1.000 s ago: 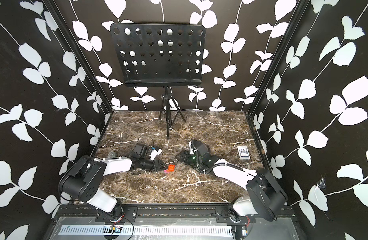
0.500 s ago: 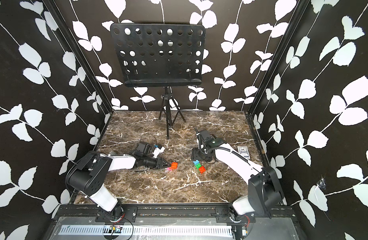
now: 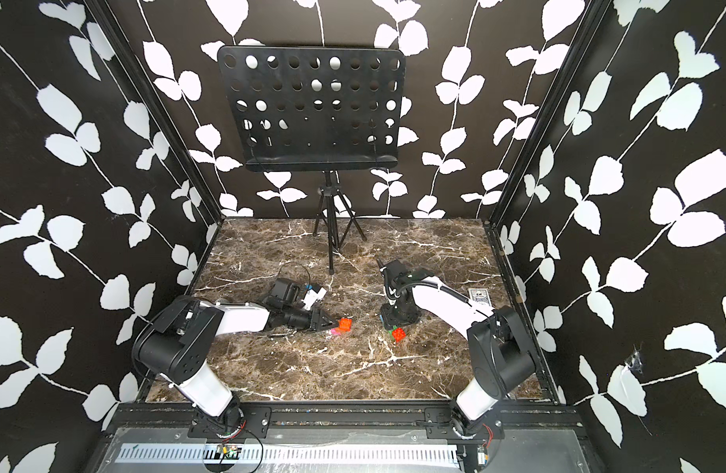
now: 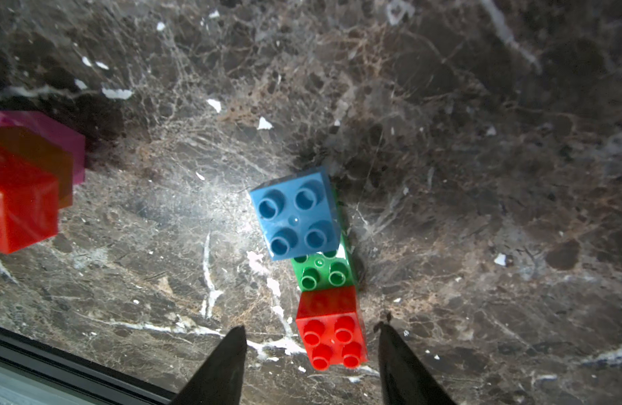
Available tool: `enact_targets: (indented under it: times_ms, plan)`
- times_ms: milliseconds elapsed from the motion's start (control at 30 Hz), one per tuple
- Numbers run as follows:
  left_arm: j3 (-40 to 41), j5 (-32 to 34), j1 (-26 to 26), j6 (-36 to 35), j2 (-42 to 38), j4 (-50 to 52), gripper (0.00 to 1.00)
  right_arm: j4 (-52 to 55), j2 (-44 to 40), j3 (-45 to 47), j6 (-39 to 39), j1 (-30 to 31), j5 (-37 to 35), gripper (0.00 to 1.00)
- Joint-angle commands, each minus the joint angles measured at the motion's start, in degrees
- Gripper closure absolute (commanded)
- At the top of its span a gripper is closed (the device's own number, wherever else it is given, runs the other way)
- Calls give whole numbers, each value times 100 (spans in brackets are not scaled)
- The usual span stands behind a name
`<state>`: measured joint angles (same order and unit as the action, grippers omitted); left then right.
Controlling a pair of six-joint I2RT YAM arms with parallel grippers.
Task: Assemble the letter y with lego
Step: Pick up the lego brick from the center of the board.
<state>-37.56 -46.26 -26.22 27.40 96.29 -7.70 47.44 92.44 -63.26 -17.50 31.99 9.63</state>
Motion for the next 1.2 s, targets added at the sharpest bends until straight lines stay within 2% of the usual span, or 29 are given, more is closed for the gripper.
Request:
enact_targets:
  times_ms: [0, 533, 800, 933, 1167]
  plan:
    - [120, 979, -15, -10, 328, 577, 59, 46, 192, -30, 200, 52, -1, 42]
    - [106, 985, -18, -14, 346, 596, 59, -276, 823, -115, 354, 106, -366, 46]
    - [105, 1014, -20, -41, 355, 634, 59, -481, 929, -106, 331, 115, -385, 52]
    - [100, 1014, -24, -45, 361, 643, 59, -480, 999, -105, 339, 121, -396, 58]
    - [65, 1000, -33, -62, 417, 649, 60, -409, 988, -125, 386, 139, -535, 61]
